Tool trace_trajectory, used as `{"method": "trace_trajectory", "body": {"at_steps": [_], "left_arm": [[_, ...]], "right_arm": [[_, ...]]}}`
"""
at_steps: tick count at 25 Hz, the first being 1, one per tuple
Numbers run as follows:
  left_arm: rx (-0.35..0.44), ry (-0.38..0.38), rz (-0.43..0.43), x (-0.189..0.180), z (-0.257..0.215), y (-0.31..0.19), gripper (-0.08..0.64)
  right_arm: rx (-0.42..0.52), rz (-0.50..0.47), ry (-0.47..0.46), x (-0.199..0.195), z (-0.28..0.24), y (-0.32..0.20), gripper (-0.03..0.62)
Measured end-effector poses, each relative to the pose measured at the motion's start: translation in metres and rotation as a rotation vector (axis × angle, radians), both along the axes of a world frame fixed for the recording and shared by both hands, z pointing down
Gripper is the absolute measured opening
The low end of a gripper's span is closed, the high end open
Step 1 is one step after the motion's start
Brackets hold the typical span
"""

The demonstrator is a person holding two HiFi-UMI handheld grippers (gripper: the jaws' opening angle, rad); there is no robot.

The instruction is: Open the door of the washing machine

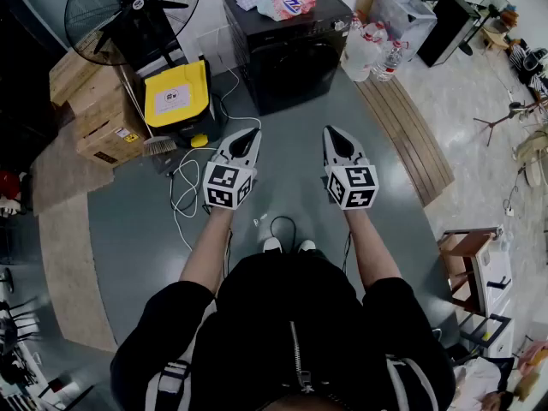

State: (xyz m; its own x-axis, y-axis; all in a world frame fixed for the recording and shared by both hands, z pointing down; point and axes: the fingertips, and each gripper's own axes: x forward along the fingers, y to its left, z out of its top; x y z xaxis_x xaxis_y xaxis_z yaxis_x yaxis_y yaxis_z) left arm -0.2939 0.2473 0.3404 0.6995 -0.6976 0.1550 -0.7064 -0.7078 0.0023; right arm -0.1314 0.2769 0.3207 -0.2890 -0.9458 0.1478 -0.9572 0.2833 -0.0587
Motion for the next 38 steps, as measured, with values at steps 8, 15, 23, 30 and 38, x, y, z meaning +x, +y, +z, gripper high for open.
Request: {"method": "trace_trajectory", "body": {"at_steps": [8,15,23,30,38], "left_arm": [[0.002,-0.03,0.021,-0.006,0.011,-0.013,0.005],[-0.038,-0.023,0.034,-0.01,0.028,-0.026,0.005],[-0.052,-0.026,0.036,0.019,0.037,-0.085,0.005],[-0.074,-0.049,0.004,0.069,0.044,-0.171,0.006],[-0.119,-0.048,-0.09,0.123,0.051,-0.27,0.006]], "right_arm": [[-0.01,-0.021,-0.002,-0.017,0.009,-0.011,0.003],[-0.029,0.011,-0.023,-0.018,0.019,-0.023,0.002],[-0.026,0.024,-0.019,0.012,0.027,-0.08,0.002],[-0.041,-0.016,-0.045,0.059,0.035,-0.174,0.002],[-0.085,-0.125,-0.034,0.116,0.039,-0.286,0.002]]}}
